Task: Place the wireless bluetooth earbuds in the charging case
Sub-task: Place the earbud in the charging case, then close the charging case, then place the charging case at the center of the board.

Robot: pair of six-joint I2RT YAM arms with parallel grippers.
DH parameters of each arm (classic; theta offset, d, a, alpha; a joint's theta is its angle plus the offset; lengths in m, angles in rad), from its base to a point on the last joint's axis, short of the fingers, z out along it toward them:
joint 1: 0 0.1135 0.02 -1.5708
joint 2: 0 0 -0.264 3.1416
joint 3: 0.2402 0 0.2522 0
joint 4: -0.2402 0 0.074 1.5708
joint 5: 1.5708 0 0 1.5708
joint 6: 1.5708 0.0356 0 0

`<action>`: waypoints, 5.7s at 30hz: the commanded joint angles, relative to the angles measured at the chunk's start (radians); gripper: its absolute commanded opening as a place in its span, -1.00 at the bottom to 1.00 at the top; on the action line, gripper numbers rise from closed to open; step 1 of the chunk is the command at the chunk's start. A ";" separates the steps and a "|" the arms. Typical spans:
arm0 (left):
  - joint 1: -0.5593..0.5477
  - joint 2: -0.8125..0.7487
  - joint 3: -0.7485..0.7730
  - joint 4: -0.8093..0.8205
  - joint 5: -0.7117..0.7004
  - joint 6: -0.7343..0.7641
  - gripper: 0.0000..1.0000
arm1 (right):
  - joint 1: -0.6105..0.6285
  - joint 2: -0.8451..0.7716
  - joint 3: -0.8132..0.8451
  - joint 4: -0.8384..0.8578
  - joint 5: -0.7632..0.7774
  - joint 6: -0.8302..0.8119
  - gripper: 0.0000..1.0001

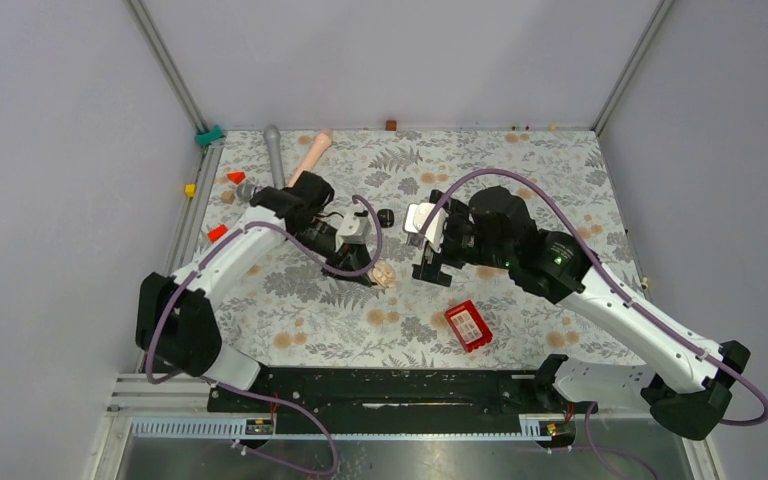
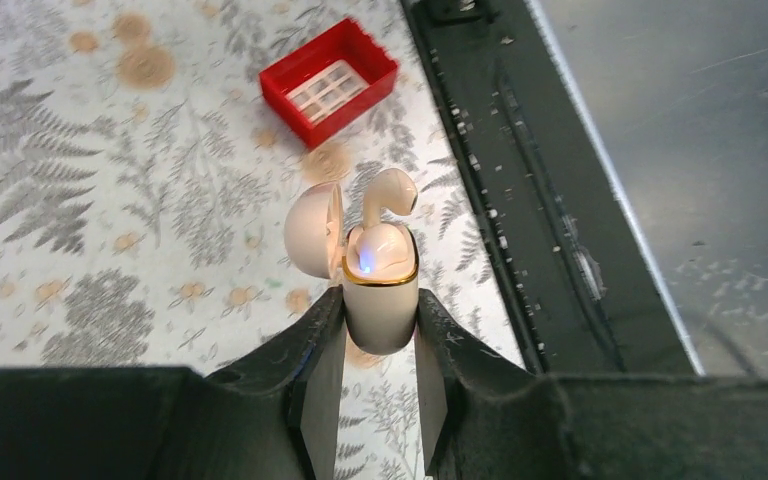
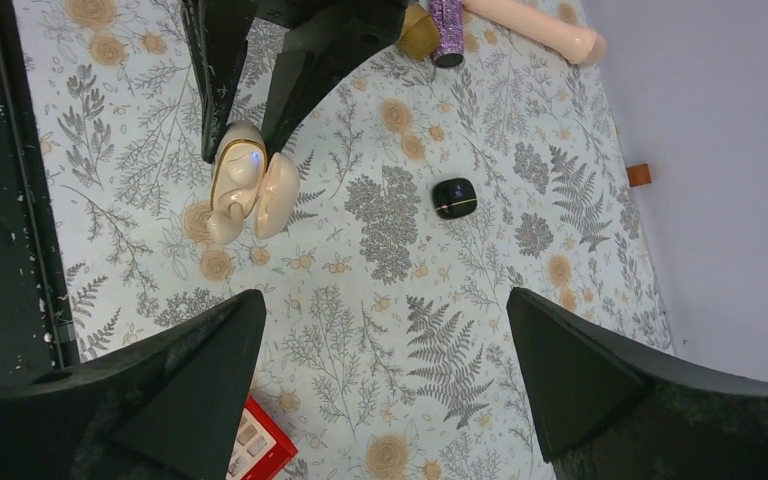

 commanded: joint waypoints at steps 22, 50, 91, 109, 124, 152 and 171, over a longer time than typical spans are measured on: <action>-0.006 -0.153 -0.733 2.559 -0.168 -1.671 -1.00 | -0.146 -0.096 -0.075 0.159 -0.041 0.139 0.99; -0.046 -0.171 -0.744 2.469 -0.148 -1.599 -1.00 | -0.149 0.008 -0.128 0.281 -0.093 0.258 0.99; -0.088 -0.176 -0.715 2.392 -0.089 -1.555 -1.00 | -0.149 -0.054 -0.156 0.300 -0.111 0.209 0.99; -0.102 -0.163 -0.701 2.384 0.003 -1.573 -1.00 | -0.158 -0.019 -0.180 0.330 -0.054 0.208 0.99; -0.103 -0.163 -0.702 2.376 0.000 -1.569 -1.00 | -0.159 -0.027 -0.176 0.279 -0.165 0.175 0.99; -0.104 -0.150 -0.604 1.936 -0.152 -1.360 -1.00 | -0.189 -0.128 -0.202 0.417 0.250 0.154 0.99; -0.104 0.480 0.170 0.748 -0.474 -1.122 -1.00 | -0.348 -0.218 -0.240 0.465 0.256 0.240 0.99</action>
